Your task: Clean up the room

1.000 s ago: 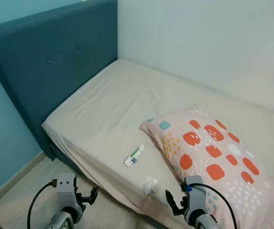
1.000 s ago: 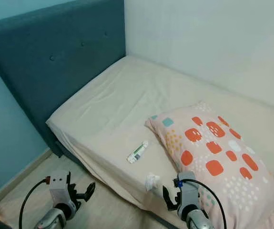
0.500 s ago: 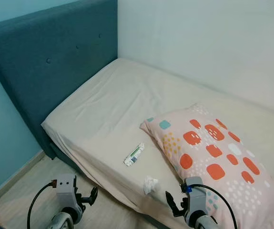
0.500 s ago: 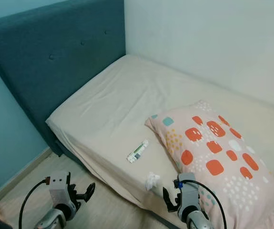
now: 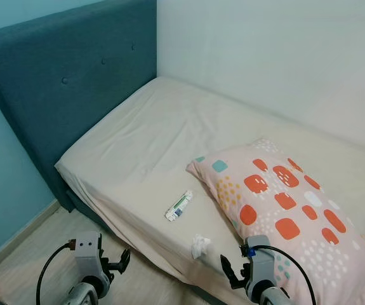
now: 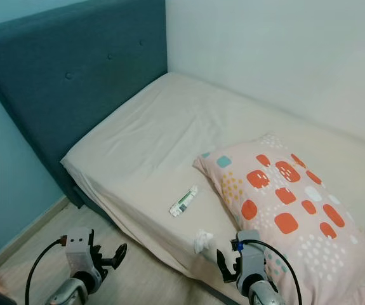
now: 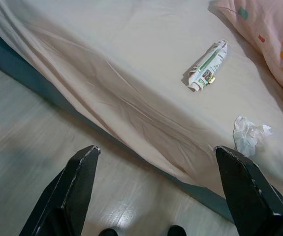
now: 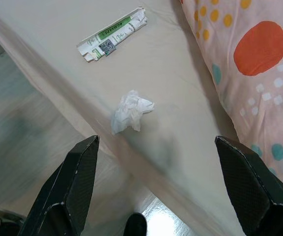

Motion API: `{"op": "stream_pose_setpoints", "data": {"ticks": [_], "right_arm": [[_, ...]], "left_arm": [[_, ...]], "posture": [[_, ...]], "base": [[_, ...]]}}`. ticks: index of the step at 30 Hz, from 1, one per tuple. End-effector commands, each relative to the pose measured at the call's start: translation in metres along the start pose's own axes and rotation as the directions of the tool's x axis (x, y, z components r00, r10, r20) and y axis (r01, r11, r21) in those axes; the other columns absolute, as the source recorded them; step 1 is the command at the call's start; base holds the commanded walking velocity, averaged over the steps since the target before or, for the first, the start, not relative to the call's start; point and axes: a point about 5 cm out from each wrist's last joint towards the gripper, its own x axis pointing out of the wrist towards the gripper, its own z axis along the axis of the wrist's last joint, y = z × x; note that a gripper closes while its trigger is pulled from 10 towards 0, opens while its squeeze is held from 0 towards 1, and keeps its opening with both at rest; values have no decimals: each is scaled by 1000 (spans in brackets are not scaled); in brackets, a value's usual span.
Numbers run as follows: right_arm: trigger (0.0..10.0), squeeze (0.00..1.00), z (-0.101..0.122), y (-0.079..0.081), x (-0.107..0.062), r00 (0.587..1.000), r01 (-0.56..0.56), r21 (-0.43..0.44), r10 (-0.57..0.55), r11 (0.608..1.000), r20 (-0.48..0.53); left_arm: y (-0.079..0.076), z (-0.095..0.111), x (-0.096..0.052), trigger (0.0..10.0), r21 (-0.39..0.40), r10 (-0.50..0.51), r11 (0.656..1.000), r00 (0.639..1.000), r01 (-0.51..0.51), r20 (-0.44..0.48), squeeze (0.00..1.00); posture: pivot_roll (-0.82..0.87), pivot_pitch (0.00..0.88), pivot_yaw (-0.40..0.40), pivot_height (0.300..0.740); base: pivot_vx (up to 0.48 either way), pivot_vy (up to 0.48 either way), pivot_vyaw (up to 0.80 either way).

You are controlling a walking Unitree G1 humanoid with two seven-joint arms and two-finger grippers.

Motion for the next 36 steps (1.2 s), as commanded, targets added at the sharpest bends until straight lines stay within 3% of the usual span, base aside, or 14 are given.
{"op": "stream_pose_setpoints", "data": {"ticks": [1,36], "right_arm": [[10000,0,-7,-1,-3,999,-4,-8,4,1000,-35],[10000,0,-6,2,0,999,-11,9,11,1000,-30]], "left_arm": [[-4,-11,-4,10000,-12,-6,1000,999,5,-36,0],[-1,-7,-2,10000,1,2,1000,999,-2,-33,0]], "posture": [[-111,147,-70,740],[-106,149,-59,740]], "base": [[0,0,0],[0,0,0]]}}
